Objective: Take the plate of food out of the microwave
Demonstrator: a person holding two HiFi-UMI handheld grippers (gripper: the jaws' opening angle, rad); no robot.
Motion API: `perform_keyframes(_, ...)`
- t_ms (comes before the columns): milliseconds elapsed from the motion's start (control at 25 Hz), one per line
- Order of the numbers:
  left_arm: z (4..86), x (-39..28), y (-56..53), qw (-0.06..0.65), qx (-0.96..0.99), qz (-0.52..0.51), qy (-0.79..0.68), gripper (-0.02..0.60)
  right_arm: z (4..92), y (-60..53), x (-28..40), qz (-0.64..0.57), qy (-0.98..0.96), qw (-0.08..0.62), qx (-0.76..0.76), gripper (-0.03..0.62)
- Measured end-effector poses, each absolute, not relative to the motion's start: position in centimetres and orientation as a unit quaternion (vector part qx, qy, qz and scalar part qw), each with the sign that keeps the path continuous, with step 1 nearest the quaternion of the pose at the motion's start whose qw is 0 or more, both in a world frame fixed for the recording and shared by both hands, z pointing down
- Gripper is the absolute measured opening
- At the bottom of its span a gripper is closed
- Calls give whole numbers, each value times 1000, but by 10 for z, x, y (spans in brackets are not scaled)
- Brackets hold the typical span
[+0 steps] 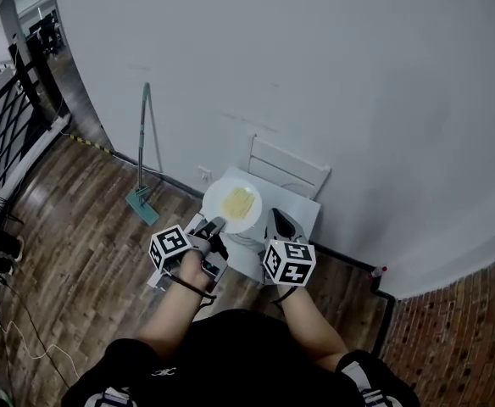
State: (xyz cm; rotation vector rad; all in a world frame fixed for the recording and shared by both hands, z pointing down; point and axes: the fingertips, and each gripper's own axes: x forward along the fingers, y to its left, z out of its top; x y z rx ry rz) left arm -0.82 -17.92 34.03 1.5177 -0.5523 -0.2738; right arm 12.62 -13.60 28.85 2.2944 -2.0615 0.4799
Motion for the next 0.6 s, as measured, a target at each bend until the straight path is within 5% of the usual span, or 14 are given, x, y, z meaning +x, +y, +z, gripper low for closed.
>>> perform_keyframes(600, 361, -5, -188, 698, 665, -96, -246, 12, 302, -148, 127, 148, -652, 32, 743, 12)
